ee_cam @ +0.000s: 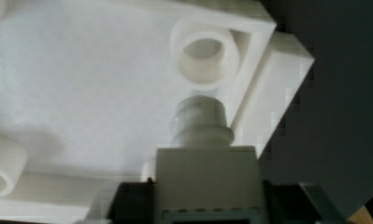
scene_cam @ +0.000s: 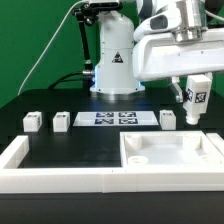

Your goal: Assemble square table

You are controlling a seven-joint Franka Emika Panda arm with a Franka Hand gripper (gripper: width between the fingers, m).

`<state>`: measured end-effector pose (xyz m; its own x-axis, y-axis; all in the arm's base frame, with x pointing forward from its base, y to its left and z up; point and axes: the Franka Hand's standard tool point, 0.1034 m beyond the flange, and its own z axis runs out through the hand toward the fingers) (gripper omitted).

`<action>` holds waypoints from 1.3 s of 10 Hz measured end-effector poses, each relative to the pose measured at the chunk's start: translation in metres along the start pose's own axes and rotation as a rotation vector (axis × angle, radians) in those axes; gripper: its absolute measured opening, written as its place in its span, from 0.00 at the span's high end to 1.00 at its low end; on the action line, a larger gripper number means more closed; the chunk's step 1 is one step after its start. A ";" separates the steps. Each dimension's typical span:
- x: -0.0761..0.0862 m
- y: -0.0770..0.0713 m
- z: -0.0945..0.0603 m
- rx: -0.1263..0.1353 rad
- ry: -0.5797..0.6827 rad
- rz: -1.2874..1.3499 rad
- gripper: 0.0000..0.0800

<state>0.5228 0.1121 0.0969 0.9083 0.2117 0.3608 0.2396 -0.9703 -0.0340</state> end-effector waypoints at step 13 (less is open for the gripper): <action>0.068 0.020 0.038 0.000 0.084 -0.044 0.64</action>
Offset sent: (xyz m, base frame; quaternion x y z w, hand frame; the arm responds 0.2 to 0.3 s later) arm 0.0473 0.0158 0.0002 0.0182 0.0451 -0.0003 0.9988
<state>0.6022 0.1115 0.0850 0.8651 0.2433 0.4386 0.2784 -0.9603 -0.0163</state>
